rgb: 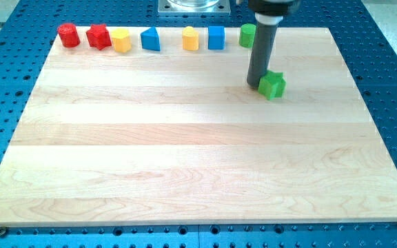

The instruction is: Push the green star to the bottom right side of the board

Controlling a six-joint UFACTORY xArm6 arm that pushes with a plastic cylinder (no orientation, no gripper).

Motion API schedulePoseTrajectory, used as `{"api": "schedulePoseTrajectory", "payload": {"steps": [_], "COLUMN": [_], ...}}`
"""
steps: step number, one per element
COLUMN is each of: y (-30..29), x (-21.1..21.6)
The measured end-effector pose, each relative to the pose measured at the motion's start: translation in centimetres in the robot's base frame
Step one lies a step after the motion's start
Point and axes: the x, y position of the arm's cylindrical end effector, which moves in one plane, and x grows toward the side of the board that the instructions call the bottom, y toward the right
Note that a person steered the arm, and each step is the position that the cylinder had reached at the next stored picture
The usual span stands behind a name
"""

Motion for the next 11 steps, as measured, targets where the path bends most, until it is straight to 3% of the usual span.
{"api": "schedulePoseTrajectory", "payload": {"steps": [1, 4, 5, 6, 7, 8, 11], "y": [2.5, 8.8, 11.0, 8.8, 11.4, 12.7, 12.0], "x": [3.6, 1.3, 4.1, 3.6, 4.6, 2.1, 11.2]}}
